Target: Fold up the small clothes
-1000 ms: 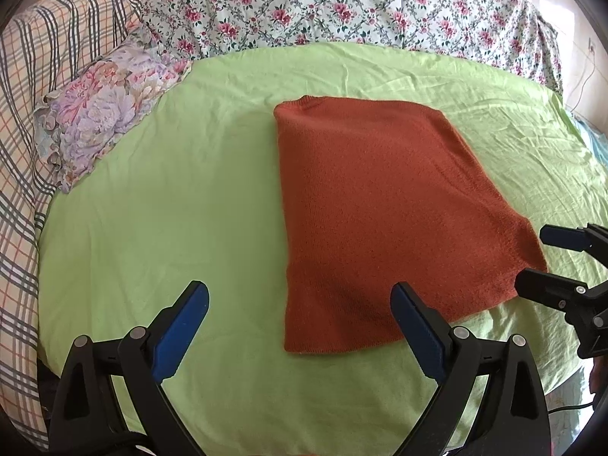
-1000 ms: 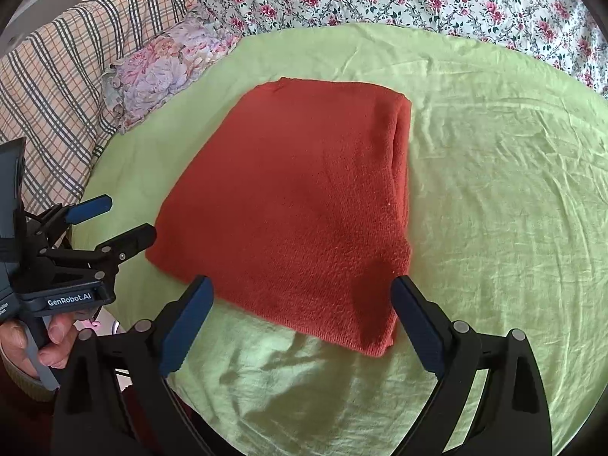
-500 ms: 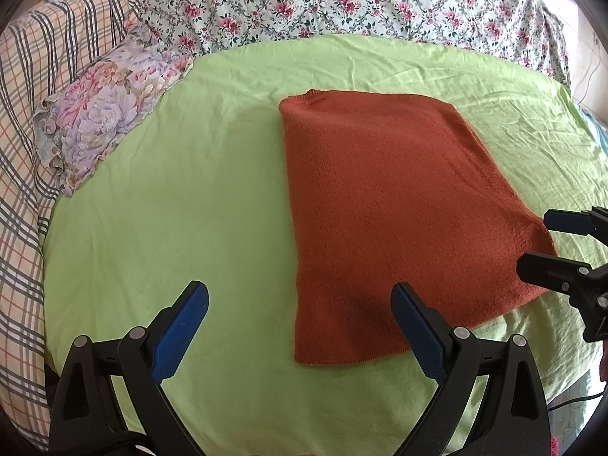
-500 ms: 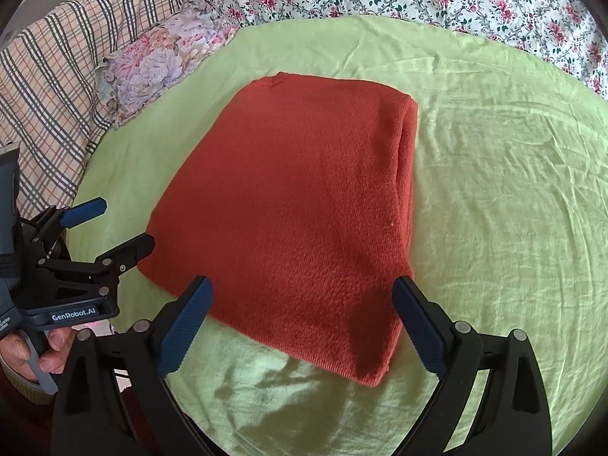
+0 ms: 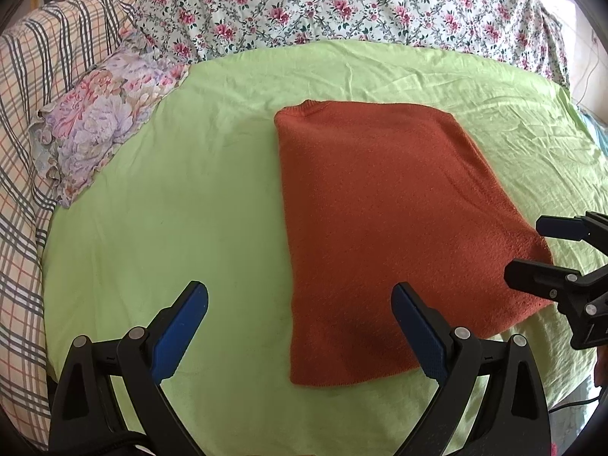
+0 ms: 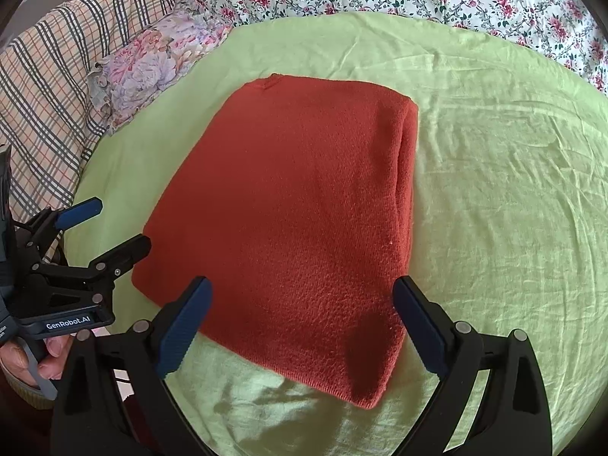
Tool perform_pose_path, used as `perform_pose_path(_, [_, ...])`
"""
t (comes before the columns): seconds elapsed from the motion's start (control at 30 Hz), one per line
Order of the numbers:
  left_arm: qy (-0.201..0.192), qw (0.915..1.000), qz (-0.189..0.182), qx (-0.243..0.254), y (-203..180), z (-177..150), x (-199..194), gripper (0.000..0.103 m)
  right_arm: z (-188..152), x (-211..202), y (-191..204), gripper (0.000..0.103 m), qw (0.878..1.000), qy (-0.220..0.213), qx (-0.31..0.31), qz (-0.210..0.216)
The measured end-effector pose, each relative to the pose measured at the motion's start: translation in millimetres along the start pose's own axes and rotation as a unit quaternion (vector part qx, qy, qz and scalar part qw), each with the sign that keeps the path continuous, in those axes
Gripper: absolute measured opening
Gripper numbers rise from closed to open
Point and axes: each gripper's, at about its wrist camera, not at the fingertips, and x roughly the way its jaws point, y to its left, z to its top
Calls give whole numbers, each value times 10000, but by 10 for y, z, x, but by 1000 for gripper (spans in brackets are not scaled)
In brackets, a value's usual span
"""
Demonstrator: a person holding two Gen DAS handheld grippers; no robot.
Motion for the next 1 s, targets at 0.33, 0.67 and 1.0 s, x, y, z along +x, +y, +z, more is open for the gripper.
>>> perform_pose_path(0.33, [-31, 10000, -26, -16, -59, -11, -22, 98, -25, 12, 51, 96, 10000, -20, 32, 28])
perform_pose_path(0.67, [-83, 10000, -20, -50, -46, -11, -60, 98, -22, 0, 41, 96, 10000, -43, 37, 37])
perform_pose_path(1.0, [-115, 9999, -26, -90, -58, -29, -99, 98, -8, -20, 32, 97, 10000, -53, 76, 21])
